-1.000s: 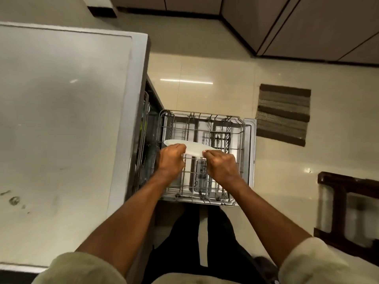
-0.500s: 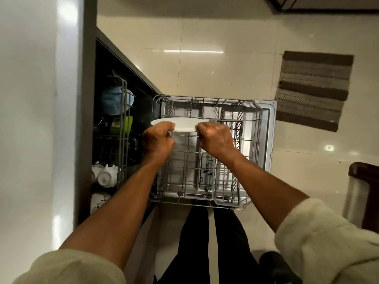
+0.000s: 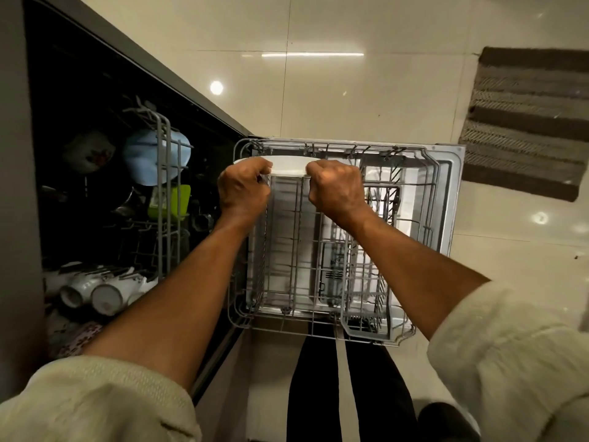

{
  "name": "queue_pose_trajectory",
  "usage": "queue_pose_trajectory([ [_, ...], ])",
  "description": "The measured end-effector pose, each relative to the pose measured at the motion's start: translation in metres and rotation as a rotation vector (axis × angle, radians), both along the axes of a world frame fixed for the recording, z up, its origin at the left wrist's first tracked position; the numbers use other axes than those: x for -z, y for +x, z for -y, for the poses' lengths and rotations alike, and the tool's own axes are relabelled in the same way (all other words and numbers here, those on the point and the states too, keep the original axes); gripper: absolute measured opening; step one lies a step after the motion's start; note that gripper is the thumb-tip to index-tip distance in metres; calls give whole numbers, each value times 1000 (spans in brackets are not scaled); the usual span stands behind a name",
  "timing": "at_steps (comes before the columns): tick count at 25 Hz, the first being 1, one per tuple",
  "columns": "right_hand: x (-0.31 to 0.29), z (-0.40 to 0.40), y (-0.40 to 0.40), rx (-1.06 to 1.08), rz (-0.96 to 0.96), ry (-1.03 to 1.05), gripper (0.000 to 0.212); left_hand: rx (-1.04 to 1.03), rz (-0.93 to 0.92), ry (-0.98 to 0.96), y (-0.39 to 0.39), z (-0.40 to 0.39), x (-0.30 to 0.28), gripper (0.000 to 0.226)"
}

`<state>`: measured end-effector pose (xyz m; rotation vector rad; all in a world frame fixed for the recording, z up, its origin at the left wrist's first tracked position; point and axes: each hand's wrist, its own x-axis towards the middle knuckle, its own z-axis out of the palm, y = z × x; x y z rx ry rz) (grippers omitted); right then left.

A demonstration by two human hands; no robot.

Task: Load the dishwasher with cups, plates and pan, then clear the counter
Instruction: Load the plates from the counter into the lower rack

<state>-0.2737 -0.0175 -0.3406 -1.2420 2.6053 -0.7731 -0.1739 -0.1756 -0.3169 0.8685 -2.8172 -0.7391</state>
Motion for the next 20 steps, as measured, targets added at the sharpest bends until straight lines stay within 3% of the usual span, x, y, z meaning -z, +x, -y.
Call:
queue_pose_trajectory([
  [6, 29, 5, -6, 6, 0, 21, 20, 23, 12, -38, -10, 8, 19, 14],
  [14, 42, 8, -22, 124, 100, 108, 23, 65, -1, -39, -24, 19, 30, 26],
  [20, 49, 6, -52, 154, 215, 236, 28, 29, 94, 22, -48, 23, 35, 33],
])
